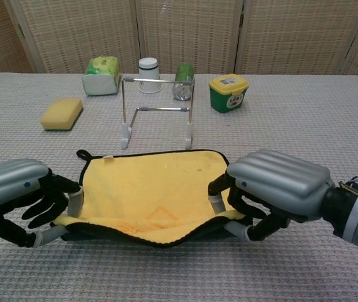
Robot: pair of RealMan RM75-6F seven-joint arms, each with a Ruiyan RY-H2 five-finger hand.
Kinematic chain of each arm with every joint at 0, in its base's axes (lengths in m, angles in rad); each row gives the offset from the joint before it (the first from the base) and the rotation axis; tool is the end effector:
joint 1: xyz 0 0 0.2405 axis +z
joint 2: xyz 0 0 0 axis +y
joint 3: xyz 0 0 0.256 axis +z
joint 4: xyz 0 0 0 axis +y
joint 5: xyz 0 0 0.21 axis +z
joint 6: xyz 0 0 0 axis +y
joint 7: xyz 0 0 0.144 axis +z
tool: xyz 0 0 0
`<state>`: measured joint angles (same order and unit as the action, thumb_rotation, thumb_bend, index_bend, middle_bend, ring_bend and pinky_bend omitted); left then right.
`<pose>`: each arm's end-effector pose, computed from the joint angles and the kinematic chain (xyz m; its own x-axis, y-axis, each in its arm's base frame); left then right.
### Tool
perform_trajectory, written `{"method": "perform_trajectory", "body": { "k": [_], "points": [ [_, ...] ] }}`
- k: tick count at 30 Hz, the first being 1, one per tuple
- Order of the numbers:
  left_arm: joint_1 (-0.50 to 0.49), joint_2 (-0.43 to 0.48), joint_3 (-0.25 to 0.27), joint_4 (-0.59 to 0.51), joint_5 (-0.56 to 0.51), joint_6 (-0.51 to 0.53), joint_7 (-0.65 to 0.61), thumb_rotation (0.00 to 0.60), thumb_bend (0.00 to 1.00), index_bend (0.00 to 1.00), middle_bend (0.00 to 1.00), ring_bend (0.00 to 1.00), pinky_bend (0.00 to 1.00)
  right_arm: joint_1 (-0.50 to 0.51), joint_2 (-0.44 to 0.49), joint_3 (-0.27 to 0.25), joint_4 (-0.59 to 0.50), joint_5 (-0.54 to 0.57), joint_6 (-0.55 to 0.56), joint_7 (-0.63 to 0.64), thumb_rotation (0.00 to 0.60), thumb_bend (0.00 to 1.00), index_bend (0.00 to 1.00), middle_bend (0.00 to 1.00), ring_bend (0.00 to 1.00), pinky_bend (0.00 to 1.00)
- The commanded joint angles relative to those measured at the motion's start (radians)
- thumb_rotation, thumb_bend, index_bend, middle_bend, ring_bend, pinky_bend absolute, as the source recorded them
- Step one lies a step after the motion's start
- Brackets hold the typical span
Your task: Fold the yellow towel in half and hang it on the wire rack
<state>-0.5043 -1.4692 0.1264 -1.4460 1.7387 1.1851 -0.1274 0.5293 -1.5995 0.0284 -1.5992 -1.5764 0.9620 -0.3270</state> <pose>-0.2102 0.2269 -0.0104 0.3645 0.3722 0.8536 0.8084 -0.5814 -0.0917 -0.1422 -0.2296 -0.0552 0.5019 -0.3056 0.8091 -0.7363 -0.6418 0.2143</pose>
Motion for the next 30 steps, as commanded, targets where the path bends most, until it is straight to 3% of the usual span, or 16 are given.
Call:
{"method": "perform_trajectory", "body": {
  "k": [1, 16, 30],
  "points": [
    [-0.037, 0.037, -0.036, -0.027, -0.056, -0.06, -0.053, 0.6, 0.47, 0.54, 0.83, 0.8, 0.94, 0.02, -0.012, 0.033, 0.002, 0.042, -0.014, -0.027, 0.6, 0.45, 0.6, 0.88, 0.95, 1.0],
    [-0.131, 0.104, -0.12, -0.036, -0.248, -0.273, -0.167, 0.6, 0.47, 0.51, 0.83, 0.8, 0.94, 0.114, -0.083, 0.132, 0.101, 0.199, -0.064, -0.117, 0.6, 0.45, 0.6, 0.88, 0.95, 1.0],
    [-0.17, 0.105, -0.161, -0.02, -0.329, -0.352, -0.158, 0.6, 0.47, 0.47, 0.83, 0.8, 0.94, 0.221, -0.129, 0.171, 0.207, 0.202, -0.073, -0.161, 0.6, 0.45, 0.6, 0.88, 0.95, 1.0]
  ]
}}
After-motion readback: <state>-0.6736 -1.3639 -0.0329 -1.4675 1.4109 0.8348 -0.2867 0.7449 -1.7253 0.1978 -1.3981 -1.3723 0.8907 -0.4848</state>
